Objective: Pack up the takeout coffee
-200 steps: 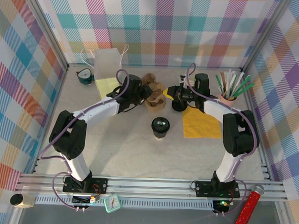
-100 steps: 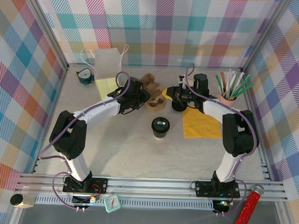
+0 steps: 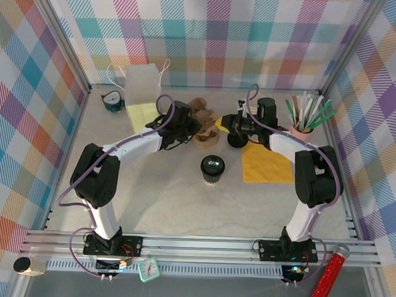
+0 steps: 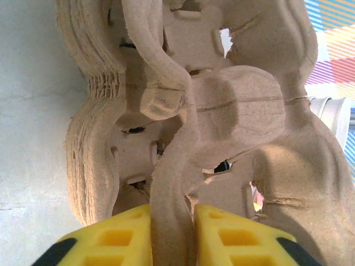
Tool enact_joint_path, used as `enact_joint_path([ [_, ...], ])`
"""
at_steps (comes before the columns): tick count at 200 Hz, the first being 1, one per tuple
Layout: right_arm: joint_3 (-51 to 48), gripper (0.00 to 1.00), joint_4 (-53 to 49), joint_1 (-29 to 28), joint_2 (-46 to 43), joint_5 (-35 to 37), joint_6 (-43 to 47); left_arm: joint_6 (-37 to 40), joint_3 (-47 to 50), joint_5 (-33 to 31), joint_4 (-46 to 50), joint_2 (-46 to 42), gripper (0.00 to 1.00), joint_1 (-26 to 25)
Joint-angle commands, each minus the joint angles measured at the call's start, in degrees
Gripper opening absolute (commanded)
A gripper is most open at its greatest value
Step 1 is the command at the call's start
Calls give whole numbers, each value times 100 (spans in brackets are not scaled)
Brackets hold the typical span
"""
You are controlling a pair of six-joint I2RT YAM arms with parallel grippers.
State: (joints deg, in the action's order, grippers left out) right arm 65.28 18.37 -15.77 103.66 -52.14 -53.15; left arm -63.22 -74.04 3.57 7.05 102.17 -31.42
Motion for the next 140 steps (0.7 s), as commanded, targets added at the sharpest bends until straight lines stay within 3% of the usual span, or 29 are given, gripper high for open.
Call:
enact_joint_path([
  [1,-61,0,-27,-49,-152,-85,135,174,-211,21,-196,-11,19,-74],
  [12,-50,0,-100,-49,-169,-68,172,262,-238,12,-191,-33,10,-83],
  [26,-16,6,-196,-47,-207,-36,237,372,-273,-15,-122,-49,10,-101],
  [55,77,38,-622,-26,-355,66,499,639,-274,-19,-84,-151,10,-136],
  [74,116,51,-1096,37,-577,253,794,883,-251,-2,-56,-240,7,-145],
  [89,196,54,-1581,92,-802,439,1187,1149,-245,69,-63,-332,8,-143],
  [101,372,63,-2236,99,-995,680,1649,1411,-292,148,-27,-401,8,-154],
  [140,1021,73,-3887,92,-1464,1540,2924,2403,-649,278,400,-578,8,-156],
])
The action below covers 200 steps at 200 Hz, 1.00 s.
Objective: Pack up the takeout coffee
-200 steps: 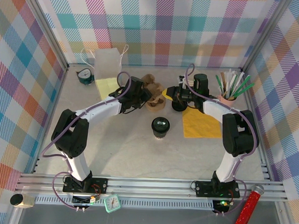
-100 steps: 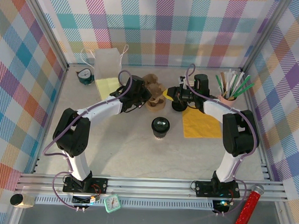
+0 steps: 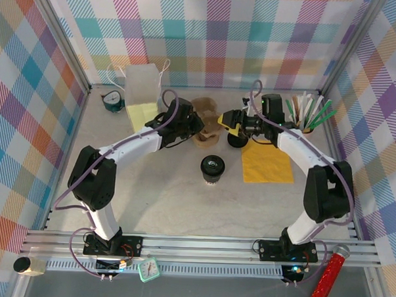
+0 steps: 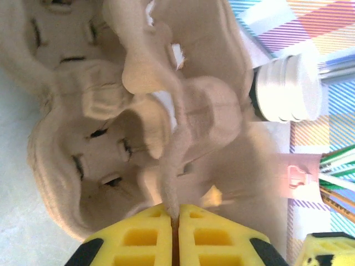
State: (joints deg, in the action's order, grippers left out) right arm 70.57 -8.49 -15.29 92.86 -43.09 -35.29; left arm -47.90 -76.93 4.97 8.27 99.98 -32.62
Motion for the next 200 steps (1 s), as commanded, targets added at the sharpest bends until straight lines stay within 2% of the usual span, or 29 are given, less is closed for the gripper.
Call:
enact_joint_path([
  [1,506,73,-1230,44,-392,662,1165,897,-368,145,288,-358,8,-35],
  [18,734,75,-1657,45,-532,973,1575,1250,-473,276,367,-426,8,-34],
  [48,885,70,-1903,-46,-878,1604,2381,1962,-749,630,603,-513,8,-47],
  [73,920,69,-1976,-353,-1199,2230,3505,2677,-1083,818,1229,-557,9,-84],
  [102,680,69,-1823,-908,-1493,2630,5318,3384,-1338,792,1829,-624,10,-163],
  [116,705,70,-1938,-1070,-1492,2679,5909,3592,-1331,714,1978,-705,10,-190],
  [181,1440,69,-2665,-1109,-848,2206,6403,3970,-1073,726,2227,-1149,11,-278],
  [200,1486,70,-2577,-1202,-703,2338,6406,4017,-1009,724,2253,-1247,11,-347],
])
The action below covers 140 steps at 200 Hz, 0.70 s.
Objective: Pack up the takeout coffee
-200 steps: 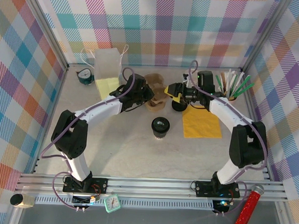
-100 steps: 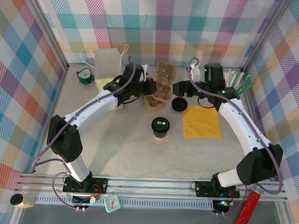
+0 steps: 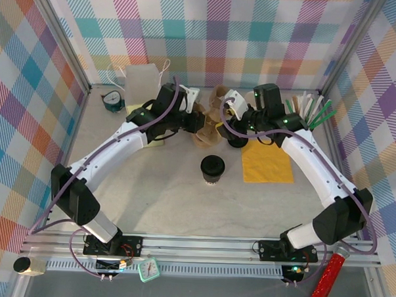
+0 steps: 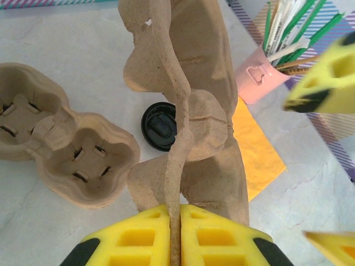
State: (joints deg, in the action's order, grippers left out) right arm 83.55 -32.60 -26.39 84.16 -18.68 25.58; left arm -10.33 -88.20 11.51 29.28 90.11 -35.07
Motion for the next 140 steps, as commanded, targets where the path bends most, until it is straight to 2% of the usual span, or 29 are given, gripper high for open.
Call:
enact_joint_path([
  [1,193,70,-163,-97,173,-89,322,260,124,71,155,-262,11,-108],
  [78,469,70,-86,-411,722,533,380,251,167,9,193,-370,11,-264],
  [114,315,78,221,-402,659,1138,444,242,189,9,227,-376,11,-267],
  [140,61,79,515,-354,443,1114,554,224,223,14,209,-380,11,-281],
])
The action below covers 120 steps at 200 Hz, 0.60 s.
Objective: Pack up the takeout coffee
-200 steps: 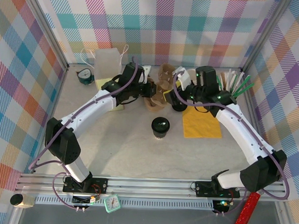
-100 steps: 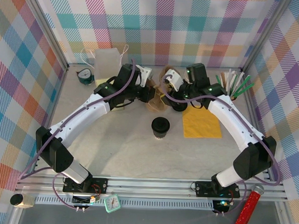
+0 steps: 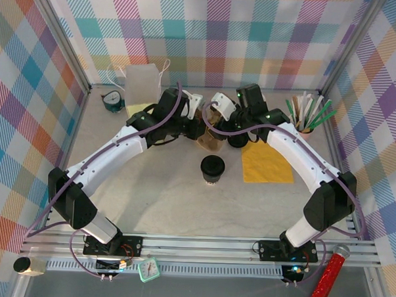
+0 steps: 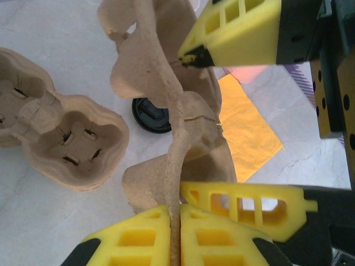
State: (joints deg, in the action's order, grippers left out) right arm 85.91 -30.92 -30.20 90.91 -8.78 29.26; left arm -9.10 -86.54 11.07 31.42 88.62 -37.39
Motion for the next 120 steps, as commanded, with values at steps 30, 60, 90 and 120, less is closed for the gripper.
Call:
enact_joint_path([
  [30,-178,79,13,53,-209,-120,373,111,43,79,-22,-240,10,-49],
  [60,-348,79,-12,47,-206,-291,415,111,6,131,-22,-249,10,-63],
  [90,-313,78,-17,51,-96,-198,409,113,-1,157,-13,-279,10,-89],
  [120,-203,78,-15,58,-15,-236,292,111,-3,187,-4,-288,10,-133],
])
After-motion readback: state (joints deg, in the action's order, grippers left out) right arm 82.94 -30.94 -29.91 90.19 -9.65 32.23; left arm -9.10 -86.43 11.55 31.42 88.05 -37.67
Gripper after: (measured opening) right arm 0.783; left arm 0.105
